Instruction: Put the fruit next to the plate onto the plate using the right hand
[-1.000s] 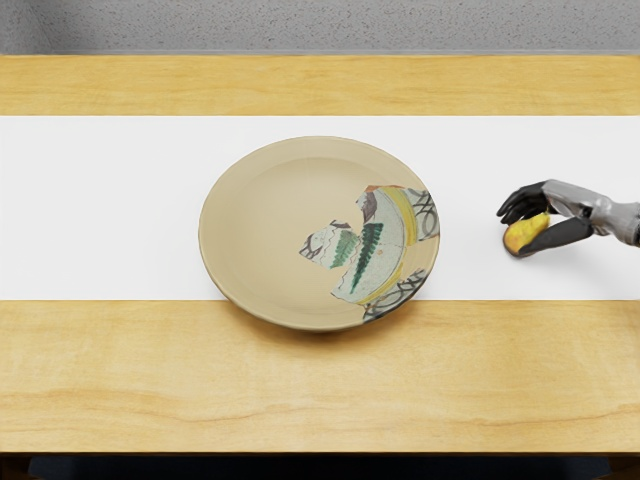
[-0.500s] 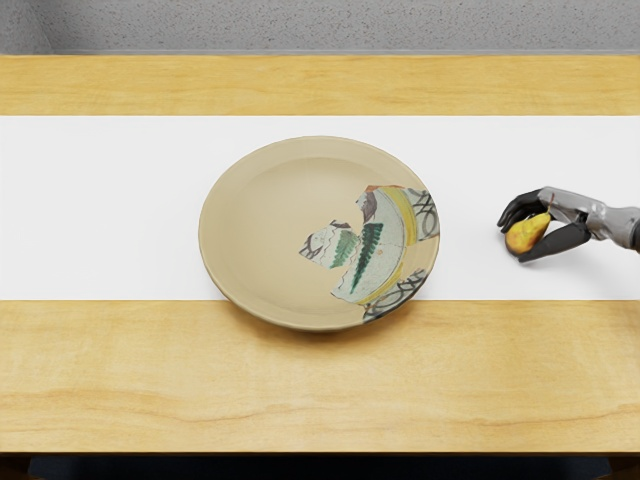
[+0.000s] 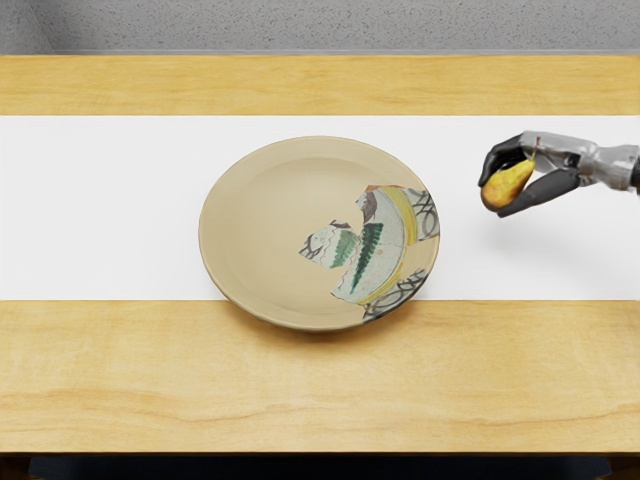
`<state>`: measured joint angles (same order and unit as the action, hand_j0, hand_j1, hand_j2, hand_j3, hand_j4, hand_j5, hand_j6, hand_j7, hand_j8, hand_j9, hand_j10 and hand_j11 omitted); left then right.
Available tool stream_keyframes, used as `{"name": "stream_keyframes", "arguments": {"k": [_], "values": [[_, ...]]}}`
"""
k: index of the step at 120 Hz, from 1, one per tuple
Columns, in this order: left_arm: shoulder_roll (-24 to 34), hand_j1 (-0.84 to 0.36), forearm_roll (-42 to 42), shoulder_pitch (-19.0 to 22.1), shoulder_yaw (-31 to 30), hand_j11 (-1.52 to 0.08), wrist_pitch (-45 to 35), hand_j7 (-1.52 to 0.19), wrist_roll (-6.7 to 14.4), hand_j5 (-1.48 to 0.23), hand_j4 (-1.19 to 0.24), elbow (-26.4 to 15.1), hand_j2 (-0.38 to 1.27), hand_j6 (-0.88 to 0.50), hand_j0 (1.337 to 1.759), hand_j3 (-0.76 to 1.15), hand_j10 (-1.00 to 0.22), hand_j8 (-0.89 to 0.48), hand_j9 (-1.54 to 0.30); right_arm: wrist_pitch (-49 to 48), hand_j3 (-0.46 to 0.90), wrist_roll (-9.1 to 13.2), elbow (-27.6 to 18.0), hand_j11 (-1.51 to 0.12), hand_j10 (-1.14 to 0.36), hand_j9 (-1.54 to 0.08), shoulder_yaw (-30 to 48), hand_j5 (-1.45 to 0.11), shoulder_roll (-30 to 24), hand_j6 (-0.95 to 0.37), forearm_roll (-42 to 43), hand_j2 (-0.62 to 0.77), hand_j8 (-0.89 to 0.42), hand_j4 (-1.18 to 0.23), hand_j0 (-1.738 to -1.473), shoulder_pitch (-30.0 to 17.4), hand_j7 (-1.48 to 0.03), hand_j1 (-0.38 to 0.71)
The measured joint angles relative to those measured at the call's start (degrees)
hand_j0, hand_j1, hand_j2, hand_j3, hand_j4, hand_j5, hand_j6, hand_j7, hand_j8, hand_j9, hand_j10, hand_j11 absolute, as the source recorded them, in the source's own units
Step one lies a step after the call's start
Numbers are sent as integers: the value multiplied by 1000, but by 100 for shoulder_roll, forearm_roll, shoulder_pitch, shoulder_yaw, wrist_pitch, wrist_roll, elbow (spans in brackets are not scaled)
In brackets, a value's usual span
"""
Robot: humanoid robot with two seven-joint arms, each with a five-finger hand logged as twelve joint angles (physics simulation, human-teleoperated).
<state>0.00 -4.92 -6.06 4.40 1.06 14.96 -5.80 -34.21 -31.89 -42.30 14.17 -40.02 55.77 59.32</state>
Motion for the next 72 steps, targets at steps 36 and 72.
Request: {"name": "stream_keyframes", "arguments": {"k": [36,72], "values": [[0,330,0,0,0,-20,0,-21,0,-21,-17,0,3,-17,1658,0,-16,-17,-20,-75,1,1348,-182,-966,-369,-945,-24,-951,510,-491,-64,203,-330,-684,-1656,944,-915,302],[0,330,0,0,0,-20,0,-21,2,-21,-16,0,3,-17,1658,0,-16,-17,-20,-86,1,2066,-634,-973,-369,-951,-22,-958,1261,-490,-70,192,-324,-679,-1657,1231,-914,297]]}}
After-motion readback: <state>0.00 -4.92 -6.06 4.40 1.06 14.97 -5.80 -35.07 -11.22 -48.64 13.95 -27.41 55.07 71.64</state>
